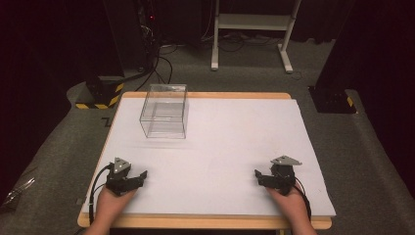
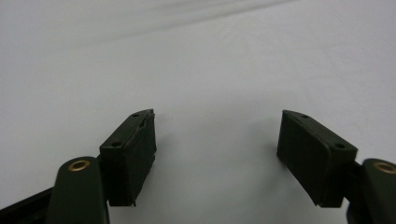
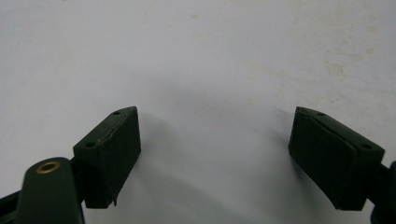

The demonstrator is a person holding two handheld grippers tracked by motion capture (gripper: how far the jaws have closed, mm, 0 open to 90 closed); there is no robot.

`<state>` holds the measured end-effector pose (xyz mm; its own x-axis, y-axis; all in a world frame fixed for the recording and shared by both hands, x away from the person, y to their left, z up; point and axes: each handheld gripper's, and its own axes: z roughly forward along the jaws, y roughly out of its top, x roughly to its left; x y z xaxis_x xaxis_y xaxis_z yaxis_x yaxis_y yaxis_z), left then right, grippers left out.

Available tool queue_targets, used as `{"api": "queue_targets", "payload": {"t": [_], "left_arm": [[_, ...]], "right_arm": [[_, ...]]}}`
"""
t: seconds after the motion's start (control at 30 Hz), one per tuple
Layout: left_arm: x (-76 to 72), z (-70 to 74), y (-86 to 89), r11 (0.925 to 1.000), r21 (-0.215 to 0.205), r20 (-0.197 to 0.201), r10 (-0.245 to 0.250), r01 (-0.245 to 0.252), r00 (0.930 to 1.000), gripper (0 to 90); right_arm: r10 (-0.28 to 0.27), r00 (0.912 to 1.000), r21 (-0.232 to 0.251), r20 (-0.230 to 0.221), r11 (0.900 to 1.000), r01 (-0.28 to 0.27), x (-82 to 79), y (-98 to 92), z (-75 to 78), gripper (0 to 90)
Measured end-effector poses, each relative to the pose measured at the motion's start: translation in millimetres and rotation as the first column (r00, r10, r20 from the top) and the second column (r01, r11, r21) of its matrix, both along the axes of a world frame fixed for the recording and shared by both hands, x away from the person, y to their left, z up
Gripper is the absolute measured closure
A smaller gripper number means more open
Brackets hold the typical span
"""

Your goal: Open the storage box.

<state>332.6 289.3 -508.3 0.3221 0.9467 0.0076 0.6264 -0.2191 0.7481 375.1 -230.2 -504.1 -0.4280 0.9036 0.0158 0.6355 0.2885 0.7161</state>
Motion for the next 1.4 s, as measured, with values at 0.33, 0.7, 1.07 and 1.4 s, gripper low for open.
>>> {"api": "queue_targets", "payload": {"t": [0.33, 0.7, 1.07, 1.4], "left_arm": [[0.3, -0.2, 0.1, 1.0000, -0.001, 0.003, -0.001, 0.001, 1.0000, 28.0], [0.3, -0.2, 0.0, 1.0000, -0.002, 0.003, 0.000, 0.000, 1.0000, 28.1], [0.2, 0.0, -0.1, 1.0000, 0.001, 0.001, 0.001, -0.001, 1.0000, 28.1], [-0.5, 1.1, -1.2, 1.0000, 0.008, 0.003, 0.003, -0.003, 1.0000, 29.4]], "right_arm": [[-0.001, 1.0000, 0.004, -0.002, 1.000, 0.001, -0.1, -0.2, 0.0, 16.6], [-0.002, 1.0000, 0.004, -0.003, 1.000, 0.002, -0.2, -0.3, 0.1, 16.6], [-0.002, 1.0000, 0.005, -0.002, 1.000, 0.002, -0.1, -0.4, 0.1, 16.6], [-0.002, 1.0000, 0.008, -0.002, 1.000, 0.002, -0.1, -0.7, 0.1, 16.6]]}}
